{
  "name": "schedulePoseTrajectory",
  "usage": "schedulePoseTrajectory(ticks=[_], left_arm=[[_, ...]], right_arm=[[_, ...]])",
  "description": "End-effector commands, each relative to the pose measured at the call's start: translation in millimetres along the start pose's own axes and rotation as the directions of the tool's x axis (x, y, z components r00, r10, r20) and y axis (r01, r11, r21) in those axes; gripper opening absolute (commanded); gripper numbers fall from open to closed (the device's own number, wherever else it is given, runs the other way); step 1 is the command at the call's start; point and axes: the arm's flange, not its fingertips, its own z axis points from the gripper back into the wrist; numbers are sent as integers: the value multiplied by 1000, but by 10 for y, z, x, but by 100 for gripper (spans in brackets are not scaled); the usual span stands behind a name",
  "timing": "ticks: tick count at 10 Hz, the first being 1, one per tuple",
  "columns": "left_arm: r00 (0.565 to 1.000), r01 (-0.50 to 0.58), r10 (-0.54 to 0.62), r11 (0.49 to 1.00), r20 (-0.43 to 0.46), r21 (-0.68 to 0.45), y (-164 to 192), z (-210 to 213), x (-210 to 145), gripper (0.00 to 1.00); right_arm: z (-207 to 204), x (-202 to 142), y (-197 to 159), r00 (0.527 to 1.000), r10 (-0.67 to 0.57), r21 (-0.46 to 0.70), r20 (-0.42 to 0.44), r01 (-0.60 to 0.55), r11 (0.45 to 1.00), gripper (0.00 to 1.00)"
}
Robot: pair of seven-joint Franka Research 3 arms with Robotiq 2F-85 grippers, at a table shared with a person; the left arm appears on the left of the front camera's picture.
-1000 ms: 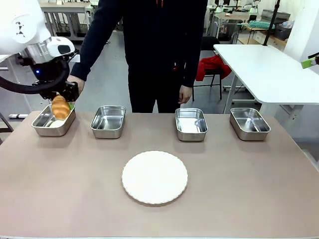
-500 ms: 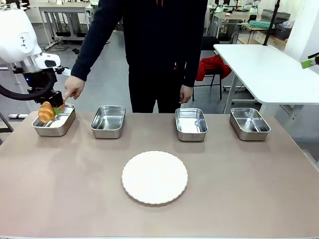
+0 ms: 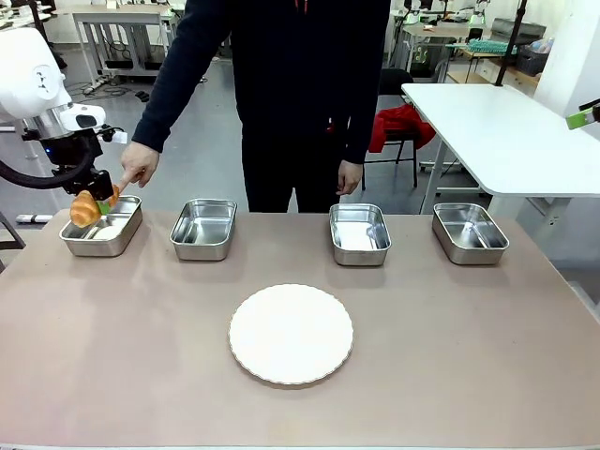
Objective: Place the bread in the container.
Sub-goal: Place the Butter Roll into the Airtight Container indicated by the human.
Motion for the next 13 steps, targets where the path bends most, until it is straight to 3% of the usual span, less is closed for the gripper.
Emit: schedulePoseTrajectory(ticks=[1, 3, 4, 12, 13], left_arm=[[999, 18, -17, 1000, 31, -22, 73, -61, 99, 41], [999, 12, -11, 1000, 38, -25, 124, -117, 134, 41], [998, 13, -11, 1000, 61, -26, 158, -125, 137, 98], [996, 9, -6, 999, 87, -38, 181, -56, 114, 100], [996, -30, 33, 999, 85, -35, 138, -5, 102, 100]], right_arm=[[5, 8, 17, 1000, 4, 1, 6, -4, 1000, 100], [5, 8, 17, 1000, 4, 1, 6, -4, 1000, 100], [5, 8, 17, 1000, 4, 1, 6, -4, 1000, 100], [5, 8, 17, 1000, 4, 1, 6, -4, 1000, 100], [5, 8, 17, 1000, 4, 1, 6, -4, 1000, 100]])
